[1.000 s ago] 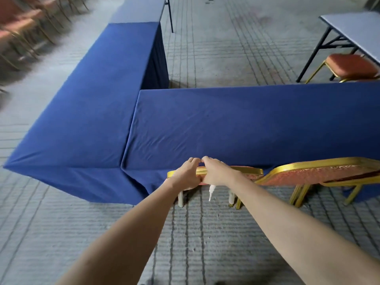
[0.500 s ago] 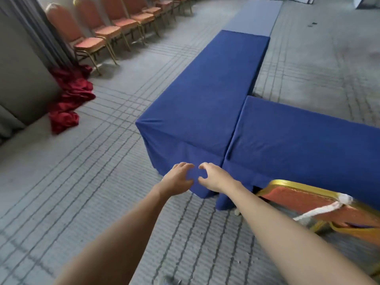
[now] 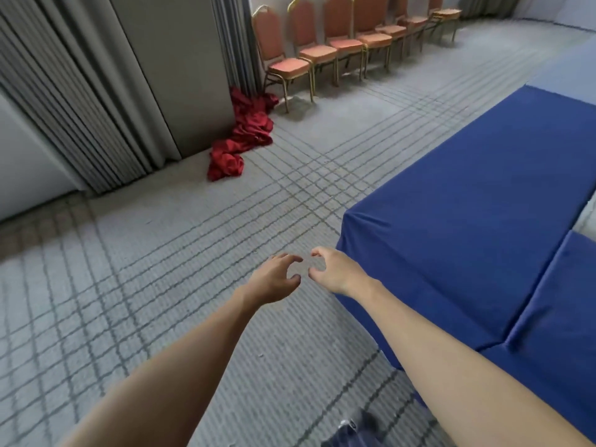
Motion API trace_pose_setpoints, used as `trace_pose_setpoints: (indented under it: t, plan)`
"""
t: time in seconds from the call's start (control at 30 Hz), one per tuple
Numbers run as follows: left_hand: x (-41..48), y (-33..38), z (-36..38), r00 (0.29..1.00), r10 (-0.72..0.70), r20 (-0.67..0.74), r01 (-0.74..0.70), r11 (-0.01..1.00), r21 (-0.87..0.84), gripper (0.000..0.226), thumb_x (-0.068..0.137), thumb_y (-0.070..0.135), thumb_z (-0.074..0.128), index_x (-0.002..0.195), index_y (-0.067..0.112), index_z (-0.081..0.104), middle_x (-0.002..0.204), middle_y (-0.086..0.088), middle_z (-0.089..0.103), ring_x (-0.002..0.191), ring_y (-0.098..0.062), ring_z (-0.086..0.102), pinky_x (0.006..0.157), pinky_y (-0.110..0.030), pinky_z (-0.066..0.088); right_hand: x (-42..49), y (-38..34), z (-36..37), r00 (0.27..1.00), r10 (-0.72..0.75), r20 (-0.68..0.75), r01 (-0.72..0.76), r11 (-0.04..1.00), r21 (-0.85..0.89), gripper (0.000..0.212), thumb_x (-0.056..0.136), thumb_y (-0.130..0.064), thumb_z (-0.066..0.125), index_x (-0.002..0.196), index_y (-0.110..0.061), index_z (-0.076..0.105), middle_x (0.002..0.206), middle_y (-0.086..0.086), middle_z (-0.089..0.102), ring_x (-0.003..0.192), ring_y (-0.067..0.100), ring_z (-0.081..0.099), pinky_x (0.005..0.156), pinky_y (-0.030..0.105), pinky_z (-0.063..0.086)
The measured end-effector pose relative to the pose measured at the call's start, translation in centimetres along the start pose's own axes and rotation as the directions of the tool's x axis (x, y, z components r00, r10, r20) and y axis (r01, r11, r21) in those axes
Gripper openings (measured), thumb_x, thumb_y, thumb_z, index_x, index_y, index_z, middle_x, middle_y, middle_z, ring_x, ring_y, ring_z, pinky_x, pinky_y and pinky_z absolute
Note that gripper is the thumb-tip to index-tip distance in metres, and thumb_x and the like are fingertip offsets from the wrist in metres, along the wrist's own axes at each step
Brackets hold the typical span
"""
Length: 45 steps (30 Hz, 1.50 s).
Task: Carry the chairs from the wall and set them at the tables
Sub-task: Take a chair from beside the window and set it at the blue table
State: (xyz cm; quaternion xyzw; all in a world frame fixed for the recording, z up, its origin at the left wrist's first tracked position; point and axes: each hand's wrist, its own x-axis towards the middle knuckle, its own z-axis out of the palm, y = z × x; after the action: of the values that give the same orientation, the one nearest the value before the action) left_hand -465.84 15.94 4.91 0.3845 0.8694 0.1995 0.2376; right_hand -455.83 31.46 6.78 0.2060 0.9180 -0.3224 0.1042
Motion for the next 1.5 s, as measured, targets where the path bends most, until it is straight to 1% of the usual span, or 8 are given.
trace_pose_setpoints:
  t: [0.23, 0.37, 0.63, 0.83, 0.97, 1.1, 1.23, 1.5]
  plan:
    - [12.7, -4.3, -4.7, 0.994, -0.102, -0.047, 0.102, 0.995, 0.007, 0.050, 0.093, 0.034, 0.056, 0.140, 0.022, 0.050, 0.144, 0.000, 0.051, 0.136, -0.020, 0.042, 0.112, -0.039, 0.035, 15.8, 0.3, -2.8, 0.996, -0.073, 0.051, 0.075, 0.996, -0.040, 0.058, 0.091, -0.047, 0.055, 0.143, -0.024, 0.043, 0.147, 0.000, 0.047, 0.129, 0.021, 0.048, 0.103, 0.041, 0.043]
    - [20.1, -5.6, -9.1, 0.981, -0.189, -0.051, 0.189, 0.982, 0.009, 0.051, 0.090, 0.041, 0.053, 0.139, 0.025, 0.050, 0.142, 0.000, 0.051, 0.135, -0.020, 0.043, 0.111, -0.047, 0.036, 25.3, -0.3, -7.0, 0.983, -0.145, 0.110, 0.163, 0.971, -0.177, 0.055, 0.093, -0.044, 0.054, 0.142, -0.021, 0.045, 0.145, 0.003, 0.049, 0.128, 0.023, 0.049, 0.102, 0.039, 0.043]
    - [35.0, -9.8, -20.0, 0.962, -0.225, -0.152, 0.230, 0.973, 0.020, 0.049, 0.093, 0.038, 0.054, 0.139, 0.023, 0.050, 0.144, 0.000, 0.050, 0.133, -0.020, 0.047, 0.111, -0.045, 0.036, 41.4, -4.5, -15.4, 0.974, -0.219, 0.059, 0.227, 0.951, -0.209, 0.053, 0.091, -0.044, 0.057, 0.139, -0.023, 0.048, 0.141, 0.001, 0.054, 0.126, 0.021, 0.051, 0.098, 0.036, 0.044]
    - [47.5, -15.3, -25.9, 0.973, -0.187, -0.133, 0.196, 0.979, 0.056, 0.049, 0.092, 0.037, 0.056, 0.139, 0.025, 0.050, 0.143, 0.000, 0.050, 0.133, -0.021, 0.046, 0.110, -0.044, 0.037, 56.0, -6.1, -17.7, 0.976, -0.185, 0.111, 0.206, 0.955, -0.213, 0.054, 0.092, -0.046, 0.056, 0.140, -0.022, 0.048, 0.140, 0.001, 0.054, 0.126, 0.021, 0.051, 0.101, 0.039, 0.045]
    - [56.6, -20.1, -30.7, 0.982, -0.147, -0.122, 0.153, 0.987, 0.042, 0.048, 0.094, 0.036, 0.056, 0.140, 0.023, 0.050, 0.142, 0.001, 0.050, 0.132, -0.019, 0.046, 0.107, -0.035, 0.039, 66.3, -8.2, -20.1, 0.986, -0.151, 0.067, 0.161, 0.969, -0.188, 0.051, 0.092, -0.043, 0.057, 0.138, -0.022, 0.049, 0.135, 0.004, 0.058, 0.119, 0.021, 0.057, 0.096, 0.034, 0.047]
    - [66.5, -23.3, -36.8, 0.988, -0.112, -0.108, 0.118, 0.992, 0.054, 0.046, 0.092, 0.034, 0.056, 0.137, 0.026, 0.051, 0.141, 0.002, 0.051, 0.131, -0.018, 0.048, 0.107, -0.038, 0.041, 75.5, -10.0, -24.5, 0.995, -0.091, 0.030, 0.095, 0.985, -0.145, 0.053, 0.092, -0.043, 0.057, 0.141, -0.024, 0.048, 0.140, 0.000, 0.054, 0.124, 0.019, 0.053, 0.100, 0.032, 0.044]
    - [75.2, -23.3, -41.0, 0.989, -0.036, -0.144, 0.045, 0.997, 0.056, 0.045, 0.092, 0.032, 0.057, 0.135, 0.024, 0.053, 0.140, 0.003, 0.053, 0.130, -0.015, 0.050, 0.106, -0.032, 0.041, 82.8, -10.1, -28.5, 0.998, -0.065, -0.024, 0.063, 0.996, -0.070, 0.054, 0.092, -0.043, 0.056, 0.141, -0.023, 0.048, 0.143, -0.002, 0.052, 0.129, 0.016, 0.049, 0.107, 0.035, 0.041]
    - [97.4, -21.7, -45.7, 0.995, 0.026, -0.099, -0.016, 0.994, 0.107, 0.048, 0.092, 0.034, 0.054, 0.139, 0.026, 0.051, 0.143, 0.005, 0.050, 0.131, -0.015, 0.048, 0.106, -0.036, 0.041, 101.5, -3.8, -37.7, 0.997, -0.060, -0.052, 0.057, 0.996, -0.063, 0.055, 0.091, -0.044, 0.055, 0.141, -0.022, 0.049, 0.141, -0.001, 0.055, 0.126, 0.017, 0.052, 0.105, 0.036, 0.043]
